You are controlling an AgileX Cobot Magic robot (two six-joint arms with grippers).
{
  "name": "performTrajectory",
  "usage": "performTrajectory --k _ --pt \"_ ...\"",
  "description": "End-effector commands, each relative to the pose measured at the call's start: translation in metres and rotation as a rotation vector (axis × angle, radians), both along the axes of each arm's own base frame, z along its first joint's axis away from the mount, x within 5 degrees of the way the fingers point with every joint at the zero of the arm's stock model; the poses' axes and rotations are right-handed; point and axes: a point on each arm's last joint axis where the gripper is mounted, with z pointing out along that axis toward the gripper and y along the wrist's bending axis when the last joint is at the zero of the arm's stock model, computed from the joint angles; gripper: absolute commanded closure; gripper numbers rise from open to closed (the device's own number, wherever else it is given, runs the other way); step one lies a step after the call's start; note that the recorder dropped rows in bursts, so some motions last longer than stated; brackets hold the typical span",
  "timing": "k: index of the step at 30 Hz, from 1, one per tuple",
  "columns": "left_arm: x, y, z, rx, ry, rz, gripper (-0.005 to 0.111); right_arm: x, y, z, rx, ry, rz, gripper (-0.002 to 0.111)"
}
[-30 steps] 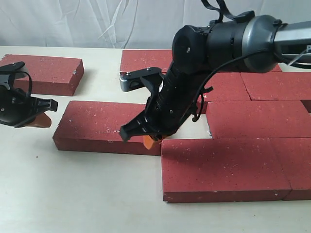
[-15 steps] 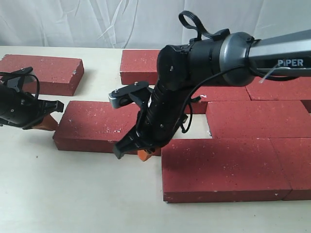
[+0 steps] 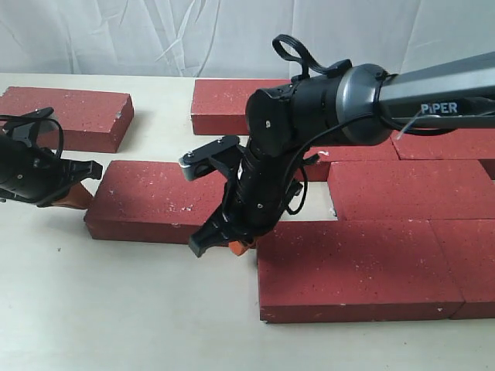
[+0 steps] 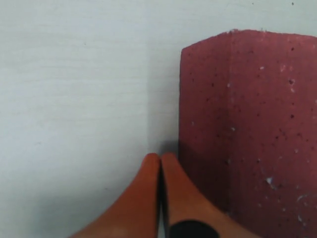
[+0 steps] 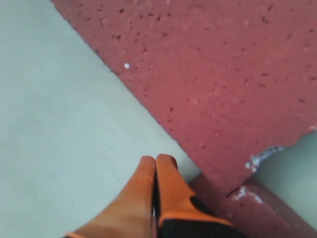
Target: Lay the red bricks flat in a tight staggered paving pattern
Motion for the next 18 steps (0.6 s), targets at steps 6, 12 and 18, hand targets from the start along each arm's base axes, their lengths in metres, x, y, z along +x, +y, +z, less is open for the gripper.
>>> performTrajectory --k 6,12,18 --pt "0.0009 -0.0010 -0.0003 -0.016 0.005 0.008 0.107 0.0057 -0.0018 0.0014 -0.021 -0.059 -0.023 0.109" --pt "0.0008 -0.0011 -0.0003 -0.016 0.005 0.007 0.107 0.0080 -0.0006 0.0019 -0.007 -0.082 -0.033 0.109" --pt "0.0008 -0.0011 -0.0003 -0.016 0.005 0.007 0.107 0.0065 -0.0012 0.0059 -0.003 -0.075 -0.037 0.109"
